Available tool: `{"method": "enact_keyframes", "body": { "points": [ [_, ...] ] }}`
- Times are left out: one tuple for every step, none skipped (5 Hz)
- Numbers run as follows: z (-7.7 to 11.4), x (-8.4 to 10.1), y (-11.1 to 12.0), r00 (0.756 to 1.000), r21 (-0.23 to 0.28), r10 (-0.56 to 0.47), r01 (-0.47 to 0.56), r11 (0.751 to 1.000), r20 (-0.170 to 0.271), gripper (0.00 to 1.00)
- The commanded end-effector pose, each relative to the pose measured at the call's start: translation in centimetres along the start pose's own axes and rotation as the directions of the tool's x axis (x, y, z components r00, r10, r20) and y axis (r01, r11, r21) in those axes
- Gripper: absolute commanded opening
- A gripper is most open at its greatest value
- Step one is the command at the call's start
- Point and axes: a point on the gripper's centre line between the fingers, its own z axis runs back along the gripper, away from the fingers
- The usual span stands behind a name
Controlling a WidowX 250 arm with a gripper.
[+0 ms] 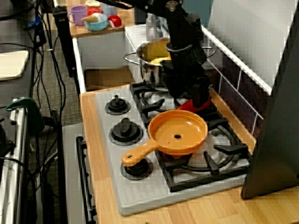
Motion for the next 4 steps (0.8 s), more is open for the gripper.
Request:
{"method": "enact_keyframes", "body": {
  "points": [
    [1.0,1.2,-0.7,0.999,-0.015,-0.005,0.005,1.0,0.05,1.0],
    [0.2,0.9,-0.9,0.999,0.007,-0.018,0.018,1.0,0.051,1.0],
    [-0.3,0.8,-0.9,0.999,0.015,-0.019,0.018,1.0,0.048,1.0],
    [0.0,1.0,-0.9,0.999,0.005,-0.016,0.016,1.0,0.044,1.0]
  ]
}}
